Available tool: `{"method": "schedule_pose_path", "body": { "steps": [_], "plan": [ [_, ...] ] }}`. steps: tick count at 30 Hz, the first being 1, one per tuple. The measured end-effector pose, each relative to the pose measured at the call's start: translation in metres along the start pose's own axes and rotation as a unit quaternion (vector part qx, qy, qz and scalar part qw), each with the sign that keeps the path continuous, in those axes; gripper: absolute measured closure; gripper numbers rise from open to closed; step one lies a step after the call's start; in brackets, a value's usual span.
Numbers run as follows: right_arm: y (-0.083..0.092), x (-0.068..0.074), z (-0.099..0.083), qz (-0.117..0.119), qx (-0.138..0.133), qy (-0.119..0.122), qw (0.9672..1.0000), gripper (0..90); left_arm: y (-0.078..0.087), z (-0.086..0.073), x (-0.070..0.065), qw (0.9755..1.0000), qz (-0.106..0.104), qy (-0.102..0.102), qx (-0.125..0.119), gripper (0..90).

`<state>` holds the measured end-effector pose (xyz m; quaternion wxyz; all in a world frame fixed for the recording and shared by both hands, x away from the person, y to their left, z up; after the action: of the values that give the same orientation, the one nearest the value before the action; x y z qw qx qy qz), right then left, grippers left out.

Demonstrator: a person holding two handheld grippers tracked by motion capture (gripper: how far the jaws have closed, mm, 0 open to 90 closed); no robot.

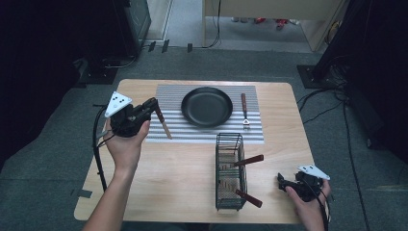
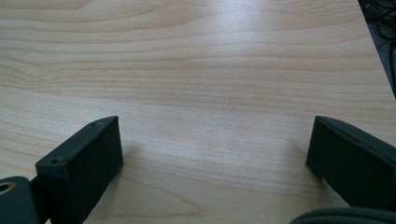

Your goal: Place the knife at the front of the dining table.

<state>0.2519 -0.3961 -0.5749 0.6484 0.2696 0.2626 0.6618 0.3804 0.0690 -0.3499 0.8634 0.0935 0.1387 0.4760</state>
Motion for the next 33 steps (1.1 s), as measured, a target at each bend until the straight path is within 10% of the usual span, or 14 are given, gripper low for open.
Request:
{"method": "schedule_pose_path", "body": {
  "steps": [33],
  "plan": [
    [0.0,0.0,0.0,0.001,0.0,-0.002,1.0,3.1,-0.074,-0.021,0.03,0.9934,0.076,-0.022,0.083,82.6]
  ]
}}
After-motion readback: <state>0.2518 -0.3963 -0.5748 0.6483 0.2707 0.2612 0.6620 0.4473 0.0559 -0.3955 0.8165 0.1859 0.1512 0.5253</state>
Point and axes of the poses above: each handheld gripper's, and its own axes: y roughly backward along the jaws, z roughly out of its top, x roughly to its left, the point moved 7 cm from there along -y, roughly forward along the jaws, and after that the axes turned 1 degree about -z, right-handed, at the moved point
